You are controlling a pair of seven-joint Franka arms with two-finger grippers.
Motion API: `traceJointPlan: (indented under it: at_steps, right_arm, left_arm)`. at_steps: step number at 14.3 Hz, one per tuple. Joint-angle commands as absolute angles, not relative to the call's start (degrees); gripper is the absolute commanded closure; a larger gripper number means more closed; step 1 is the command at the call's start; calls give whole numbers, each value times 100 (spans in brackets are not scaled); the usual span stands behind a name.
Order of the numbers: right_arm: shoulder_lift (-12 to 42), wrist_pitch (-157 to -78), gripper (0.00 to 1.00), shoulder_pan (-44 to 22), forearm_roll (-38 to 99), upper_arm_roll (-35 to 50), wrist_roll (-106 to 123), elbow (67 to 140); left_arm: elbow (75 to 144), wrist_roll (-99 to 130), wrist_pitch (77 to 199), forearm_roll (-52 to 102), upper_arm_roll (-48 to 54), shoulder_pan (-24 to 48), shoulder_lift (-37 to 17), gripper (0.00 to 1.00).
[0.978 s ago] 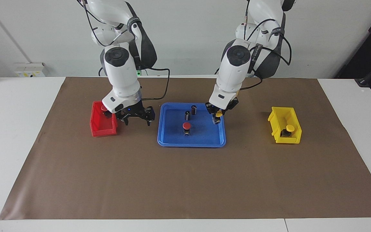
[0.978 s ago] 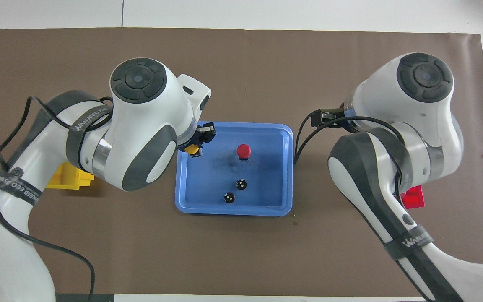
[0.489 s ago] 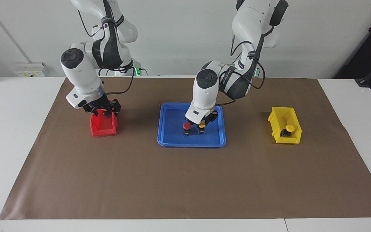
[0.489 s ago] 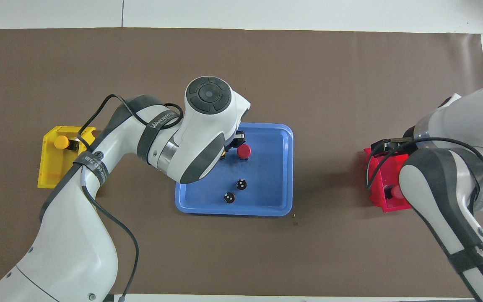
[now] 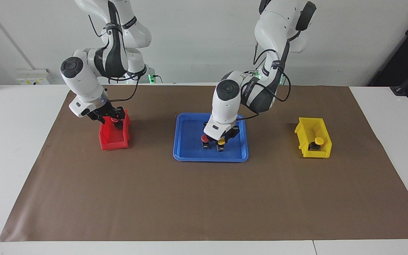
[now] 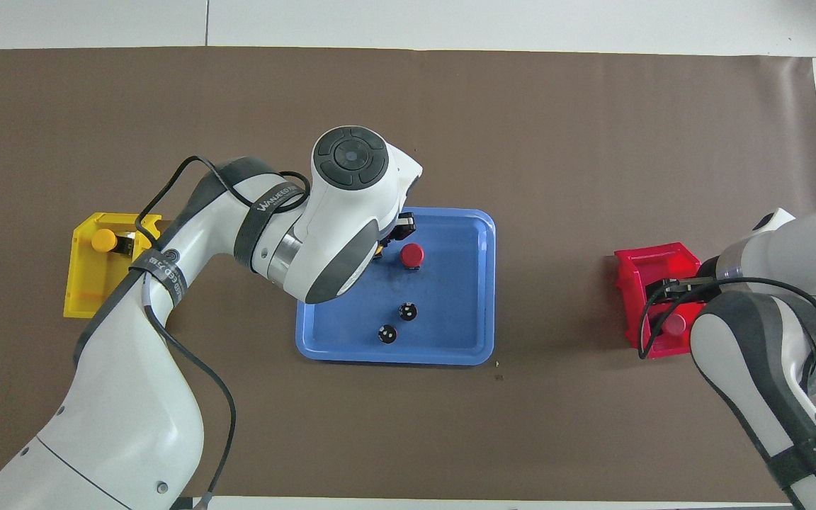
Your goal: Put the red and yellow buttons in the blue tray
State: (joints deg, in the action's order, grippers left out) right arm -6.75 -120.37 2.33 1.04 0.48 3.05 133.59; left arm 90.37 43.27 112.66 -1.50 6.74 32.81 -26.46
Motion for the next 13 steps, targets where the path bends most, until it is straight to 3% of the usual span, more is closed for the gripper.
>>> traceJointPlan:
  at_steps: [1, 3, 5, 7, 11, 13]
  right_arm:
    - [-1002, -12400, 24, 281, 211, 79, 745, 13868]
    - [-1028, -12454, 27, 351, 211, 70, 914, 13957]
    - [-1046, -12454, 28, 396, 211, 79, 914, 13983]
    - [-1055, -12489, 30, 395, 211, 79, 923, 14010]
    - [-1081, -12533, 31, 475, 211, 70, 1283, 14150]
    - [-1081, -12533, 32, 475, 211, 70, 1309, 14177]
  left_arm:
    - [9061, 4342, 11382, -264, 633, 3296, -2707, 59]
    - [9062, 4342, 11356, -264, 633, 3296, -2698, 48]
    - [9035, 4377, 11286, -272, 607, 3322, -2690, 24]
    - [8991, 4386, 11180, -334, 598, 3331, -2672, 12]
    - [9035, 4307, 10497, -343, 571, 3113, -1944, 1]
    - [9096, 3679, 9848, -352, 554, 2709, -1470, 0]
